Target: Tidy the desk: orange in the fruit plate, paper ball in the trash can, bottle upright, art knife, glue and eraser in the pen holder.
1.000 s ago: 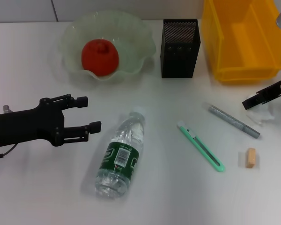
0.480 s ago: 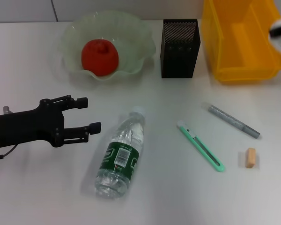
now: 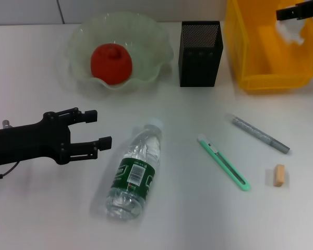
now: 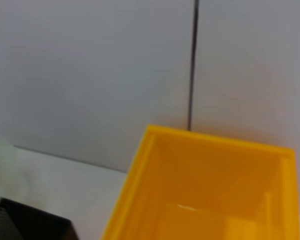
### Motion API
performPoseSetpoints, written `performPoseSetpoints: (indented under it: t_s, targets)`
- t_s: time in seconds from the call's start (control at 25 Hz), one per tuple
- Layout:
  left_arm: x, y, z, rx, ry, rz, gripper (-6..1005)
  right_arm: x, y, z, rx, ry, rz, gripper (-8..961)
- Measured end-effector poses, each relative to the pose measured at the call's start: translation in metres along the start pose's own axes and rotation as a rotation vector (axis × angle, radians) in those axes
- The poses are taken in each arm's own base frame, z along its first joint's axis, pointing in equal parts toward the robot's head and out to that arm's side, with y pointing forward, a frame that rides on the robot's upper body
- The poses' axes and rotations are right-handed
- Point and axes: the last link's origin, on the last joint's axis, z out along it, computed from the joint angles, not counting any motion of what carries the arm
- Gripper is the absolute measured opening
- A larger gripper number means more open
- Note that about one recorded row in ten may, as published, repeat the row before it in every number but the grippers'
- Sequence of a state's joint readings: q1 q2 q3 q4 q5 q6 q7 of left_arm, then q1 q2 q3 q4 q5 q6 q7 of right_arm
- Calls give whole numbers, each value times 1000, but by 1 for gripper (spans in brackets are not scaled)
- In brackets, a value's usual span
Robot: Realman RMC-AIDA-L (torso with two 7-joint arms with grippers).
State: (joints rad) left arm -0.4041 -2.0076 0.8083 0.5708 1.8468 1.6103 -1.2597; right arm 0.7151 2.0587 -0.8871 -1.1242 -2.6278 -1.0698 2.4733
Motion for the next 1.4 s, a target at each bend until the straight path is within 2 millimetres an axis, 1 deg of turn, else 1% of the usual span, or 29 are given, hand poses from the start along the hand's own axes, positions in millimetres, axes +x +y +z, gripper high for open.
performPoseSetpoints:
  t_s: [0.12,0.28,0.36,0.44,0.52,0.56,0.64,0.72,0.76,0.84,0.96,1.08,1.2,1.28,1.4]
  targets:
    - [1,0,0,0,0,-7,835,0,-2,-4,-38,-38,15,677]
    - [4,-1,0,-5,0,-23,834,6,-7,-11,-77,-56,32,745]
    - [9,-2,1,-16,5,-35,834,11,-7,-19,-124,-78,31,777]
    - [19,-3,2,-29,8,-46,833,19,-4,-33,-208,-121,18,808]
    - [30,-5,4,-31,-9,-69,833,35,2,-51,-335,-182,-2,838]
    - [37,-7,6,-32,-24,-79,832,44,6,-60,-401,-213,-16,838]
    - [47,-8,12,-31,-72,-102,832,69,16,-75,-551,-270,-61,837]
    - [58,-10,20,-24,-125,-123,832,98,25,-82,-671,-303,-97,836]
    - [62,-11,23,-19,-148,-144,831,114,30,-82,-722,-314,-106,835]
    - [73,-13,37,-8,-224,-228,831,145,37,-76,-775,-326,-104,834]
    - [90,-15,59,37,-350,-319,830,180,48,-63,-816,-357,-85,834]
    - [105,-17,80,123,-475,-328,830,194,56,-55,-840,-367,-91,834]
    - [117,-17,99,191,-551,-338,830,204,62,-49,-837,-346,-108,834]
    - [120,-16,112,222,-593,-331,830,209,65,-43,-819,-317,-118,834]
    - [118,-14,130,257,-651,-294,831,215,66,-36,-785,-285,-122,835]
